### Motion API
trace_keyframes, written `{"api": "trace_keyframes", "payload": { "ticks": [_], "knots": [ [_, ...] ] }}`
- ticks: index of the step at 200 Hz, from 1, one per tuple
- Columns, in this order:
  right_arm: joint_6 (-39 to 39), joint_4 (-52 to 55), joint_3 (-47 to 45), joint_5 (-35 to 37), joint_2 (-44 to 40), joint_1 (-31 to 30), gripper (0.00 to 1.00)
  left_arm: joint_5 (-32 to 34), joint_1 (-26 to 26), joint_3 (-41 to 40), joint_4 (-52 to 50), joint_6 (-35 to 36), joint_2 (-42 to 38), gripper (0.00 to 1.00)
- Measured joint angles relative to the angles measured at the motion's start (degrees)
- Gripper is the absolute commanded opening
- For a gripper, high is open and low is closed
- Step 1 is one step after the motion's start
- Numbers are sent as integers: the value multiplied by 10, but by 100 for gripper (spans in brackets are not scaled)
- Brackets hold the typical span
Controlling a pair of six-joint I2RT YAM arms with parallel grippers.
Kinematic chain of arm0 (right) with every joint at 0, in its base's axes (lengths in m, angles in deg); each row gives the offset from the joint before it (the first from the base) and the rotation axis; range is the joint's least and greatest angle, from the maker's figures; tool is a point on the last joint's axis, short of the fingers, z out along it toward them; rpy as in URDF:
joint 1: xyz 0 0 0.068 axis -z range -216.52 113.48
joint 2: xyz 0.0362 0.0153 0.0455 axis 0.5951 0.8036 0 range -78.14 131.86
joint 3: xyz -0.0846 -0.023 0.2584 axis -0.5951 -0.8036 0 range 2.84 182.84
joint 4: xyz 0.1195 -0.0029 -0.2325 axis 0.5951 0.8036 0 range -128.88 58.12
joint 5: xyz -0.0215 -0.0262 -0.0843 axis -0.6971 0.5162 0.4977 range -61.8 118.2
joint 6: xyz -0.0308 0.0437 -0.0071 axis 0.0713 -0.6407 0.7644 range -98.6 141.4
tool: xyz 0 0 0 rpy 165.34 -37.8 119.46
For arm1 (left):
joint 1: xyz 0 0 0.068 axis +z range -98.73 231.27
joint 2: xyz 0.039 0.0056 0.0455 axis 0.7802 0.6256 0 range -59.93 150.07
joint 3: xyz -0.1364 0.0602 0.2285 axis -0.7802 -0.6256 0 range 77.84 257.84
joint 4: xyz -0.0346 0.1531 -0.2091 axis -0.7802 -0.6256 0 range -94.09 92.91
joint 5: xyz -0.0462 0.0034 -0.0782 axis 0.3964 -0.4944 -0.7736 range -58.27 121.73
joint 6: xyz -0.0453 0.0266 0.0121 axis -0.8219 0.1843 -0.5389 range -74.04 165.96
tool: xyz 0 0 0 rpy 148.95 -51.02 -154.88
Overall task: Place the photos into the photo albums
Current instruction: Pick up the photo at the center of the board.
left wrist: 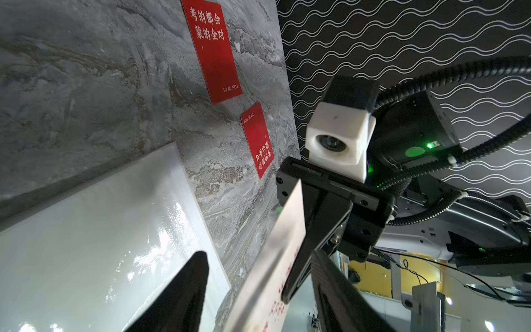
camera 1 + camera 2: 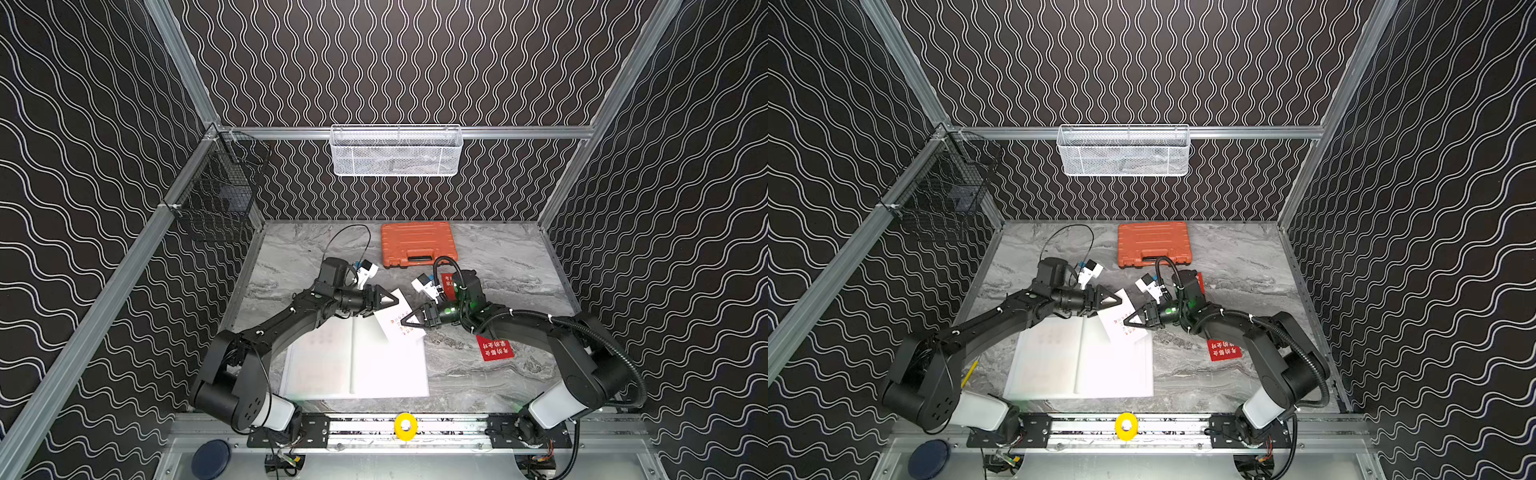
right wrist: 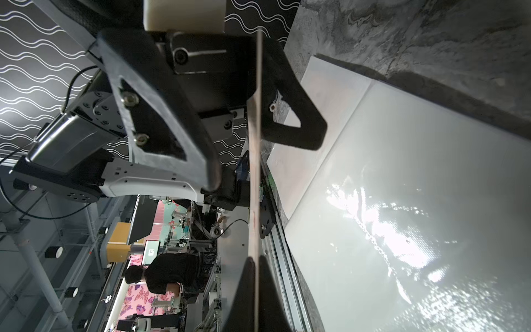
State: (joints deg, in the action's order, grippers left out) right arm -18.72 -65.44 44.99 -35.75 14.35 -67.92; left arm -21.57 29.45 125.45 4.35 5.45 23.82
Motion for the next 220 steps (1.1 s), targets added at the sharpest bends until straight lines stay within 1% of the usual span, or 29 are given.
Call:
{"api": "trace_keyframes", "payload": {
  "ticks": [30, 118, 161, 172, 198, 211, 220],
  "knots": [
    [-7, -12, 1, -2, 13, 0, 0, -13, 1, 8, -7, 5, 0, 42],
    [-8, -16, 10, -15, 25, 10, 0, -14, 2, 15, -55, 46, -1, 16],
    [-12, -16, 13, -15, 29, 10, 0, -18, 2, 14, -46, 46, 7, 0],
    [-14, -16, 14, -15, 29, 10, 9, -21, 2, 12, -35, 42, 9, 0],
    [-23, -16, 20, -15, 29, 11, 36, -24, 4, 5, -17, 25, 12, 0],
    [-23, -18, 22, -15, 29, 13, 45, -25, 7, -1, -2, 13, 12, 0],
    [-26, -20, 22, -15, 29, 15, 49, -26, 12, -8, 10, 1, 12, 0]
  ]
}}
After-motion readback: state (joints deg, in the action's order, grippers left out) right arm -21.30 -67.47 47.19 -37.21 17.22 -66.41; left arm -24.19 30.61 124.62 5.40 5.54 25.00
